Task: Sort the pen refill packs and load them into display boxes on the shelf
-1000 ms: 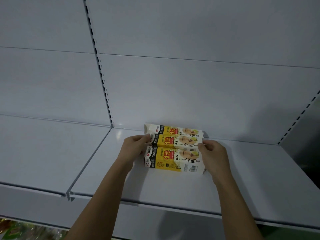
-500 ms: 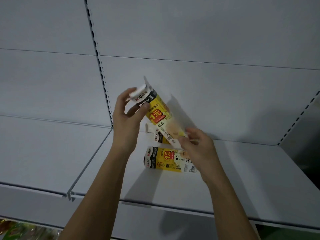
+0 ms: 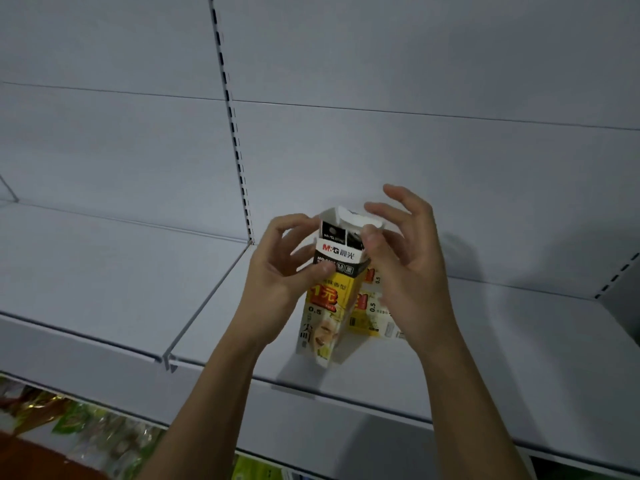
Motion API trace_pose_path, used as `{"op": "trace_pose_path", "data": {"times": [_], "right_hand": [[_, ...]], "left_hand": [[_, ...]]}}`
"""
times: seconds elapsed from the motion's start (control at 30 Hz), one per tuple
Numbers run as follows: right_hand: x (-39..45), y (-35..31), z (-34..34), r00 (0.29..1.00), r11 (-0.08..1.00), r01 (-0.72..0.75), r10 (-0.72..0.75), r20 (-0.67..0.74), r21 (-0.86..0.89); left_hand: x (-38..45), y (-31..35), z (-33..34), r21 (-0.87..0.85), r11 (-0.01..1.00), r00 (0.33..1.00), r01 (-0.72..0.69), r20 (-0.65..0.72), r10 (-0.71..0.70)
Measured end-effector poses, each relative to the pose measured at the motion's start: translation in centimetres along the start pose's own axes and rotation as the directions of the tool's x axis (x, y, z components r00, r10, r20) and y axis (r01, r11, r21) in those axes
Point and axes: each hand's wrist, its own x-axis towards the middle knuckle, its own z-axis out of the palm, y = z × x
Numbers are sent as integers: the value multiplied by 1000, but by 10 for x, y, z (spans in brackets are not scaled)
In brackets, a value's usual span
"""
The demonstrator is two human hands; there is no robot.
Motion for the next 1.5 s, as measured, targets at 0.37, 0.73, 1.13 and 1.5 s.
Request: {"op": "trace_pose_path", "data": {"times": [0.37, 0.73, 1.13, 1.5], "right_hand": [[15, 4, 6, 961, 987, -157, 162, -224, 38], [-2, 16, 16, 983, 980, -124, 142, -115, 155], [1, 11, 24, 998, 998, -59, 59, 37, -25], [-3, 10, 26, 969, 995, 15, 11, 248, -103]], "left_hand": [[-17, -15, 11, 457, 871, 977, -179, -20, 211], [-13, -32, 9, 444, 876, 946, -191, -154, 284], [-16, -37, 19, 598, 738, 856, -312, -160, 492], [-12, -47, 14, 695, 644, 806, -321, -157, 571]]}}
